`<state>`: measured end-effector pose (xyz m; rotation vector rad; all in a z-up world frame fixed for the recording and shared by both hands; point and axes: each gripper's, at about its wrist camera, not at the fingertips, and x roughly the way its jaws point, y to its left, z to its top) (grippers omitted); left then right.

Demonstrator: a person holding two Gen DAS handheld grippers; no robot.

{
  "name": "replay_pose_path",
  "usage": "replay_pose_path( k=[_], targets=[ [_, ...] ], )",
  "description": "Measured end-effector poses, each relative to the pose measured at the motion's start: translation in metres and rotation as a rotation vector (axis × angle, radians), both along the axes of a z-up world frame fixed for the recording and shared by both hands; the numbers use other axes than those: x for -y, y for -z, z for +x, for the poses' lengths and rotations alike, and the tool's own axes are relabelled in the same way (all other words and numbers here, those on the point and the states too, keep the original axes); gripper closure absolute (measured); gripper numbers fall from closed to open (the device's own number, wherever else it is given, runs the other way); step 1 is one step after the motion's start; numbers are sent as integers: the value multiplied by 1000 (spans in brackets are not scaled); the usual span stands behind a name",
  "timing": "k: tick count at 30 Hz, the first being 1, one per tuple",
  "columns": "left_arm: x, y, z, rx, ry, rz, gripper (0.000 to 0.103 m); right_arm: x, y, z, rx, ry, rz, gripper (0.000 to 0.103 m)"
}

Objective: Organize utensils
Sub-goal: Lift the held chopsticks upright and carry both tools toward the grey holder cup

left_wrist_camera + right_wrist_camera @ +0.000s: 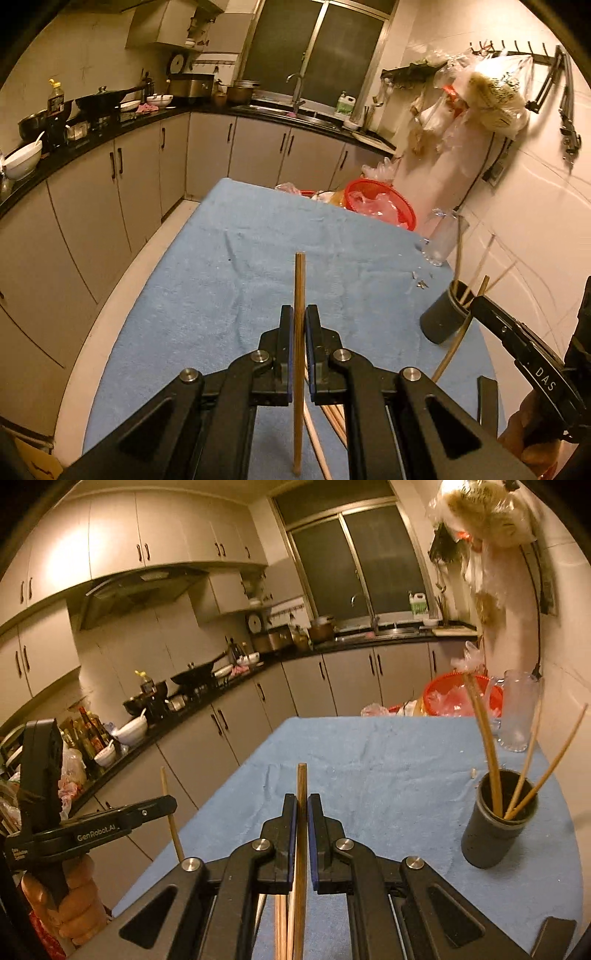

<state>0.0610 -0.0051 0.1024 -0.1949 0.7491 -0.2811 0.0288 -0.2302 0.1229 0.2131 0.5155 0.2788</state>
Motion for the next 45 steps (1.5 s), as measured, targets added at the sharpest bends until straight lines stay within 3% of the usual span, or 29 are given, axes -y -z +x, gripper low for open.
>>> replay_pose_path(
  k=[27,45],
  targets=[
    [21,-24,-16,26,56,4,97,43,-15,-39,96,57,53,97],
    [63,-42,-15,34,133,31,97,85,-26,-57,138,138,93,97]
  ],
)
